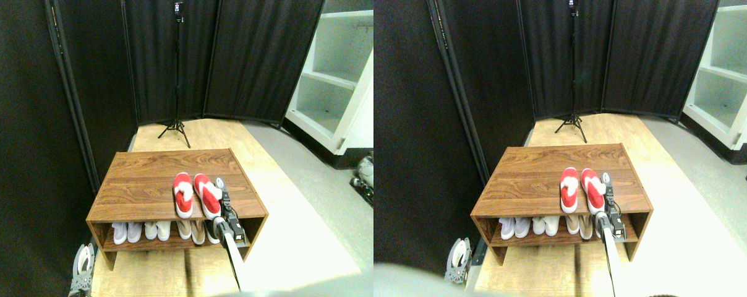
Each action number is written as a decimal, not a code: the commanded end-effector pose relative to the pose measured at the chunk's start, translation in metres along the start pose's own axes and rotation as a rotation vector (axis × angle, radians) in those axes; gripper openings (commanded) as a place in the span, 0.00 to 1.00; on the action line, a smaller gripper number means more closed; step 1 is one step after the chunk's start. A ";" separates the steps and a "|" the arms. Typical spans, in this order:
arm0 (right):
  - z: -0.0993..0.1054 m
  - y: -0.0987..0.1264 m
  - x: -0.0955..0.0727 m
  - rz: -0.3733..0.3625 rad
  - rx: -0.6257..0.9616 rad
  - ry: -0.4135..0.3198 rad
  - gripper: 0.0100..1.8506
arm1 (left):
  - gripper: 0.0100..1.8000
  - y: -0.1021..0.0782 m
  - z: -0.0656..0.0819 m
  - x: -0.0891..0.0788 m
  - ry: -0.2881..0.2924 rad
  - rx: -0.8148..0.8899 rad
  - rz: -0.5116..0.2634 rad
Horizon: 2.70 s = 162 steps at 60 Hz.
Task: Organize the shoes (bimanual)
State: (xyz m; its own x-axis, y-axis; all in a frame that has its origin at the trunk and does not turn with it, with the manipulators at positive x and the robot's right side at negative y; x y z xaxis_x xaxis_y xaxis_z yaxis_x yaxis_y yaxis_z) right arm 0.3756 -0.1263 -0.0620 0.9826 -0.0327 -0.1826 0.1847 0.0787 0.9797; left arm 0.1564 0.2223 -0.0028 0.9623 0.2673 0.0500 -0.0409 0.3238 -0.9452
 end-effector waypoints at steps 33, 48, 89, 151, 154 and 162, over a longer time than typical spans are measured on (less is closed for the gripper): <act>-0.031 -0.008 -0.006 -0.039 0.029 0.025 0.00 | 0.00 -0.006 0.000 0.003 -0.008 0.006 -0.053; -0.016 -0.007 -0.003 -0.018 -0.019 0.027 0.00 | 0.00 -0.006 -0.002 0.005 -0.006 0.014 -0.046; 0.061 0.049 -0.078 0.257 -0.070 -0.065 0.00 | 0.00 -0.006 -0.013 0.025 0.076 -0.037 -0.027; 0.070 0.046 -0.161 0.345 -0.192 -0.061 0.00 | 0.00 -0.008 -0.020 0.042 0.171 -0.085 -0.011; 0.069 0.045 -0.160 0.352 -0.187 -0.059 0.00 | 0.00 -0.007 -0.020 0.041 0.170 -0.085 -0.008; 0.067 0.045 -0.159 0.335 -0.152 -0.054 0.00 | 0.00 -0.007 -0.019 0.040 0.152 -0.085 -0.007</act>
State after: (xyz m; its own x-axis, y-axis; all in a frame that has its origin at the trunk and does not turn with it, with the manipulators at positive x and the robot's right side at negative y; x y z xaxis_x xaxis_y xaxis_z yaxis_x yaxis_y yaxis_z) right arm 0.2252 -0.1874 0.0070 0.9930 -0.0336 0.1128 -0.1007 0.2547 0.9618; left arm 0.1992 0.2144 -0.0041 0.9924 0.1213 -0.0222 -0.0513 0.2427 -0.9687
